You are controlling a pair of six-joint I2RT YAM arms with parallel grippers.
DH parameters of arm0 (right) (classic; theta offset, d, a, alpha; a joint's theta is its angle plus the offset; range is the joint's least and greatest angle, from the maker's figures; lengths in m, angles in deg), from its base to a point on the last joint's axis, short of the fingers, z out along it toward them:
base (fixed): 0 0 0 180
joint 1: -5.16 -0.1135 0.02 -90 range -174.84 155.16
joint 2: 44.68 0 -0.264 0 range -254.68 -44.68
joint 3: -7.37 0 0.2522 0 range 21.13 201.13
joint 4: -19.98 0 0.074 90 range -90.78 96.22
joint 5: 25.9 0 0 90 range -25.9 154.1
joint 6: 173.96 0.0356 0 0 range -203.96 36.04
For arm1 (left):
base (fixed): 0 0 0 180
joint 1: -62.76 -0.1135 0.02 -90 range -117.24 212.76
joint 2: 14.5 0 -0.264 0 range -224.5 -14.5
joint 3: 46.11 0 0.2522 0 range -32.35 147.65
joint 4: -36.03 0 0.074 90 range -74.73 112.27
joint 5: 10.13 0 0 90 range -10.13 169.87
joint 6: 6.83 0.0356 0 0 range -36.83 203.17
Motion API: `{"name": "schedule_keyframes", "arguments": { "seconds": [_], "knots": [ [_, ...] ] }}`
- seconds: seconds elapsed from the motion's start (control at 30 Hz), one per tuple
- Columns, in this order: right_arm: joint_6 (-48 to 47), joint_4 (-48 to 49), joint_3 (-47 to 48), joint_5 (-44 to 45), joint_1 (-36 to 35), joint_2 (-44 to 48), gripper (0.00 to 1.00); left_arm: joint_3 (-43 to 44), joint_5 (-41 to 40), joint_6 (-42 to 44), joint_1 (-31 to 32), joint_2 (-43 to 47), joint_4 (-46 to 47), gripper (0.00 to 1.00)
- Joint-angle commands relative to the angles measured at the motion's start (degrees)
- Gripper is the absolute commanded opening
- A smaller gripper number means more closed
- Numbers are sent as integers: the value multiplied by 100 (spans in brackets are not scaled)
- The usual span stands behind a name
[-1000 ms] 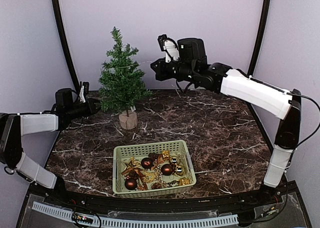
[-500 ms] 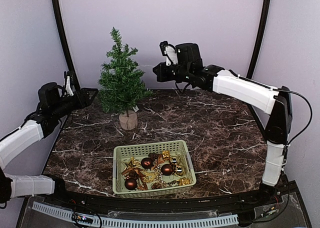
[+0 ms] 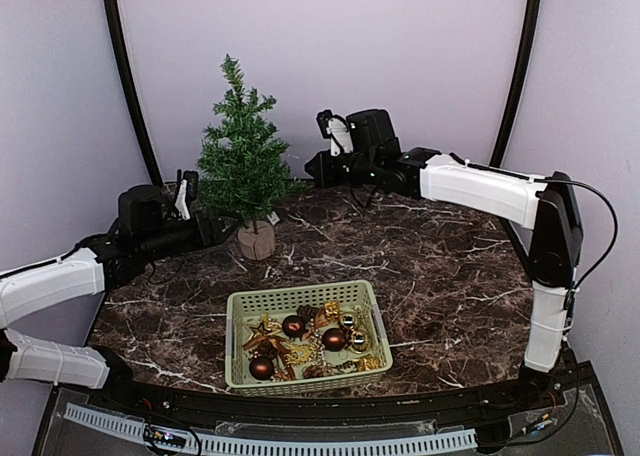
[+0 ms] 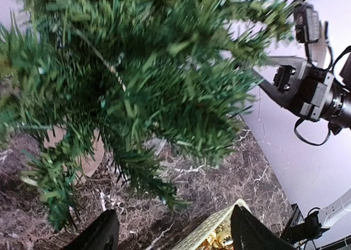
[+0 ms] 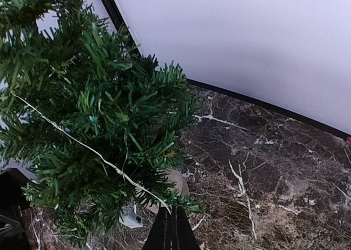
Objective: Decorate the small christmas tree
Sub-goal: Wrap the side of the string light in the gap of the branches.
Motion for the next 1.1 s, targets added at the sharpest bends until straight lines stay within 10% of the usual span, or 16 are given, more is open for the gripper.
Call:
{"name": "schedule_keyframes", "arguments": {
  "seconds": [0.0,0.27,0.5,0.7,1.07],
  "knots": [
    [134,393,-282,-114,41,134,0,161,-208,-187,179,-461,19,74],
    [171,590,-569,-320,36,253,0,444,-247,-108,204,-1156,462,79],
    [124,760,-1006,-689,22,540,0,511,-404,46,205,-1276,551,26],
    [9,705,-1310,-883,-85,765,0,230,-650,53,205,-690,232,0],
    [-35,227,-1721,-936,-669,1317,0,-272,-205,371,-841,314,-488,0]
  ]
}}
